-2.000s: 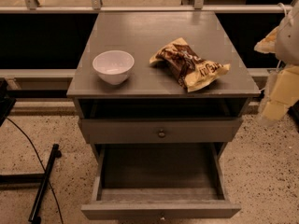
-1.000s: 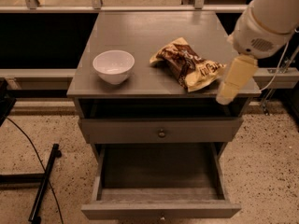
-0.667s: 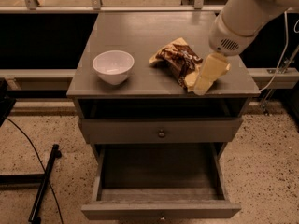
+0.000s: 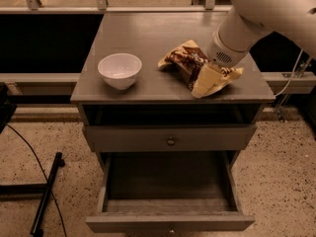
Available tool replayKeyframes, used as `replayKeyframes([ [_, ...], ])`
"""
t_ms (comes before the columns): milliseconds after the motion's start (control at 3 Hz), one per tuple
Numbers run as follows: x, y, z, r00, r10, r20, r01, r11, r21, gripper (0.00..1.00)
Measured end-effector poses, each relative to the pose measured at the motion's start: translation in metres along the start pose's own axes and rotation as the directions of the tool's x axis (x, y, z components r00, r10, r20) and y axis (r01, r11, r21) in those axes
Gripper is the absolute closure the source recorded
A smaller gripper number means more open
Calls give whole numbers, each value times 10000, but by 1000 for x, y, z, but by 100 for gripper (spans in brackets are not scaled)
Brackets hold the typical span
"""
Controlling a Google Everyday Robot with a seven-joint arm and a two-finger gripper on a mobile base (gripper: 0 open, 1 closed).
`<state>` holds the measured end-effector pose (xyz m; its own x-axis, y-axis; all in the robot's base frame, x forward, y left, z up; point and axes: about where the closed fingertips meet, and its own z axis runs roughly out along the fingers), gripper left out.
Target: Place brown chip bag into middle drawer
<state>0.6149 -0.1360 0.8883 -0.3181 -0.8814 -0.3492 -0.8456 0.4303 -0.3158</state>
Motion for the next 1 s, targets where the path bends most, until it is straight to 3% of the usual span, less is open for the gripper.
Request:
replayKeyframes([
  [667, -12, 3, 4, 9865, 532, 1546, -476, 9981, -397, 65],
  [1000, -10, 10, -2, 9772, 748, 1990, -616, 9955, -716, 88],
])
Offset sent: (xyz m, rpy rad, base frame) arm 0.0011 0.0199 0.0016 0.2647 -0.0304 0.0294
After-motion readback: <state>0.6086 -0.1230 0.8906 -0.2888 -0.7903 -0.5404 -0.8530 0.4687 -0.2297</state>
